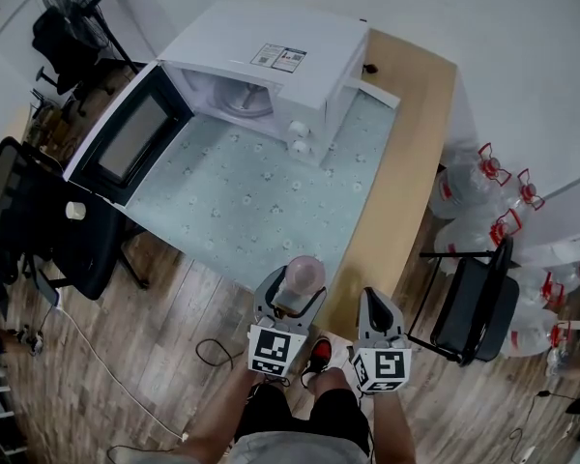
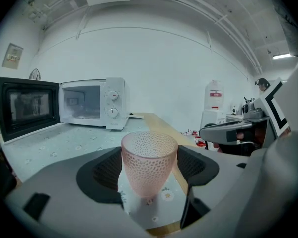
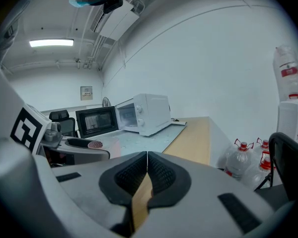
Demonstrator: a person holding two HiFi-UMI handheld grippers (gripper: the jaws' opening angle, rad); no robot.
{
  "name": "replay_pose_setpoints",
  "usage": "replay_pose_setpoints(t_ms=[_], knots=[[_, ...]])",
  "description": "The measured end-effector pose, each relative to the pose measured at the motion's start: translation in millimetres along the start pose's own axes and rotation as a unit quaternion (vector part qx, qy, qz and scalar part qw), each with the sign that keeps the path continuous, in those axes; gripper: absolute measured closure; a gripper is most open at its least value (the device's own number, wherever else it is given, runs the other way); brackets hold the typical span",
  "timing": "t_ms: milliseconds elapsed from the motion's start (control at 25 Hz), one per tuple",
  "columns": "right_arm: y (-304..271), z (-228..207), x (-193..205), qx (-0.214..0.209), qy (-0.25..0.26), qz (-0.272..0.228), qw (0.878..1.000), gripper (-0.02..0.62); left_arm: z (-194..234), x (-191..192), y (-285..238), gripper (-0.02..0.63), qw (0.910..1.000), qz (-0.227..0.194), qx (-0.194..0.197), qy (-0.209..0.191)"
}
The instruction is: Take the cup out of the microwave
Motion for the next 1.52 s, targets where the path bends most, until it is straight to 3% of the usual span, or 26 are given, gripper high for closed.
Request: replay_pose_setpoints(t_ms=[800, 1280, 1520], knots=[[19, 1, -4, -0.012, 0.008, -0.02, 1.0, 0.575, -5, -1, 23, 0.255, 0.9995, -0.012, -0.03, 0.004], [34, 19, -62, -0.041, 0.028, -0.061, 0.997, 0.577, 2, -52, 76, 0.262, 0.9968, -0.041, -0.066, 0.017], [39, 30, -98, -0.061, 0.041, -0.083, 0.994, 0.576, 10, -85, 105, 0.302, 0.9934, -0.061, -0.095, 0.02]])
Point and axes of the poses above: the fingertips, and each gripper's own axes: y backward along the fingers, z to its left, x out of its underside, the point moved 9 cm from there along y, backward along the fingers, and after that the axes turned 2 degrees about x, right-handed, at the moved point
